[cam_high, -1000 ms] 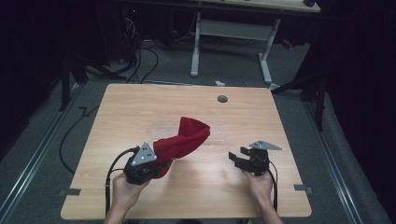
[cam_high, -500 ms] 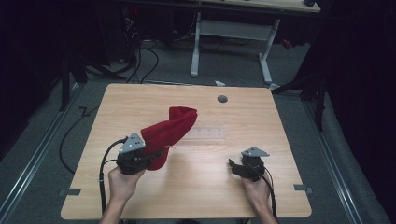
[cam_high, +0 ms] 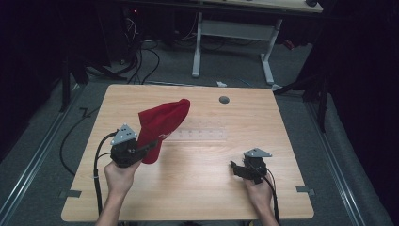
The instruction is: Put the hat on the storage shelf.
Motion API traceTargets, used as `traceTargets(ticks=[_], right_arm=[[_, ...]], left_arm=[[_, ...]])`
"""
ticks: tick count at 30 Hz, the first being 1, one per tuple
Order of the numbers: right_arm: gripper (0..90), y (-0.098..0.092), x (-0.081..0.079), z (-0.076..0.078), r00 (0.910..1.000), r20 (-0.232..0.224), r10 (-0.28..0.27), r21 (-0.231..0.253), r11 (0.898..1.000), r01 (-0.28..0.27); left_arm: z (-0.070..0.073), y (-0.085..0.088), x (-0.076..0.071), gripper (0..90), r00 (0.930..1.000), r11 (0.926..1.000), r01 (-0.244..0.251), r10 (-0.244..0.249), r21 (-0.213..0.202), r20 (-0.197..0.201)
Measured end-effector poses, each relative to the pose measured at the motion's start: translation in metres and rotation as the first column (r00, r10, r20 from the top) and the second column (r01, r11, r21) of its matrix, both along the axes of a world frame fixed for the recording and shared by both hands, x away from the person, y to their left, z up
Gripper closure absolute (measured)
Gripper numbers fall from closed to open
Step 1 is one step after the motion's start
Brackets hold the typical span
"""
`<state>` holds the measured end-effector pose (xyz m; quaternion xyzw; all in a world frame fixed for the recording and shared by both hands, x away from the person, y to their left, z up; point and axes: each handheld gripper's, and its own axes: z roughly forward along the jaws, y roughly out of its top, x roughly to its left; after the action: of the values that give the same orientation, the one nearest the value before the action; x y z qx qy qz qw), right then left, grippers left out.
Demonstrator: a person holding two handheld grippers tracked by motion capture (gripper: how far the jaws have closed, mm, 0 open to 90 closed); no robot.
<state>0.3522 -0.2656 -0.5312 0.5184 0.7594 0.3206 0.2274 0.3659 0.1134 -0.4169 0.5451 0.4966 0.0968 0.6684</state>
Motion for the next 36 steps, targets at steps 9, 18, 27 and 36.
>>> traceTargets(ticks=[9, 18, 27, 36], right_arm=[[32.1, 0.000, 0.000, 0.000, 1.0000, -0.002, -0.001, 0.002, 1.000, 0.001], [32.0, 0.000, 0.000, 0.000, 1.0000, -0.003, -0.001, 0.004, 1.000, 0.001], [31.7, 0.000, 0.000, 0.000, 1.0000, 0.000, 0.004, -0.002, 1.000, -0.004], [31.3, 0.000, 0.000, 0.000, 1.0000, 0.000, 0.006, -0.002, 1.000, -0.006]], left_arm=[[0.009, 0.007, 0.013, 83.7, 0.9984, 0.9980, -0.046, 0.047, -0.043, 0.030], [0.021, 0.009, 0.033, 84.2, 0.9988, 0.9978, -0.036, 0.038, -0.056, 0.031], [0.024, 0.003, 0.060, 84.2, 0.9990, 0.9967, -0.041, 0.042, -0.069, 0.015], [0.017, 0.000, 0.083, 84.3, 0.9987, 0.9918, -0.051, 0.051, -0.117, 0.001]])
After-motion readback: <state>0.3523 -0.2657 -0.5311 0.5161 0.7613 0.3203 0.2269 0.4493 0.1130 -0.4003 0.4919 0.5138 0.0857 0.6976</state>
